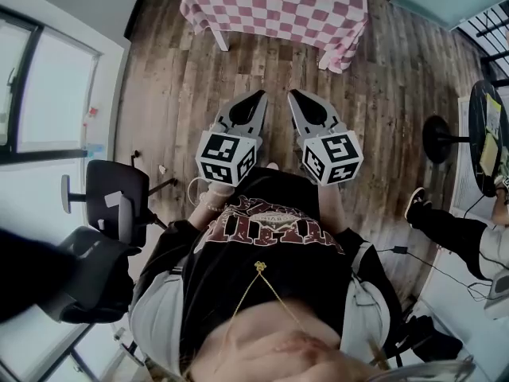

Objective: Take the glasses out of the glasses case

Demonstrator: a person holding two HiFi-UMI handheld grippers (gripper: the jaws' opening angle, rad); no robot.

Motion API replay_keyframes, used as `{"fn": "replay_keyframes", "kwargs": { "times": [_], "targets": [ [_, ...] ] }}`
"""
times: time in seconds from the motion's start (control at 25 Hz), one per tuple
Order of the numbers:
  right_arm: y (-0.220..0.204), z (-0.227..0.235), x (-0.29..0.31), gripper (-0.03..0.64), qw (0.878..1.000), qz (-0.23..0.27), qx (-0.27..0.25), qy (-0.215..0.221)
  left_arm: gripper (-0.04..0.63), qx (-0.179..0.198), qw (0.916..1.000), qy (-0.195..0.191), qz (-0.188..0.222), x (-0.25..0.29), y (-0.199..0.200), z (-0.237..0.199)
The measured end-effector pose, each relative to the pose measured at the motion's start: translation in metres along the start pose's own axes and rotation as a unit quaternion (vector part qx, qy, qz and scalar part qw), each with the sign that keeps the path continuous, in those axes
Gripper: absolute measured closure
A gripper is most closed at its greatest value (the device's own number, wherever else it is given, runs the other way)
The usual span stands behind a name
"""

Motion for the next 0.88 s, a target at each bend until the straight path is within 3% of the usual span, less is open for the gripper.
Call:
{"fn": "replay_keyframes", "kwargs": {
  "times": [0.16, 0.88],
  "targets": [
    [0.006, 0.008, 0.027, 0.597, 1.000, -0.001, 0.005, 0.000, 0.589, -0.024, 0.9993, -0.024, -0.016, 0.023, 0.002, -0.025],
    [0.039, 0.053, 0.146, 0.597, 1.000, 0.008, 0.000, -0.026, 0.589, -0.015, 0.9950, -0.091, -0.038, 0.112, 0.038, -0.110]
  ]
}}
Point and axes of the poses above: the fingertips, and each gripper's own axes: x forward along the fingers, z to its right, y out of its top, the point moved 1 cm from there along -x, backward along the fingers, and after that the axes turned 5 degrees about z, right-handed, at the moved point
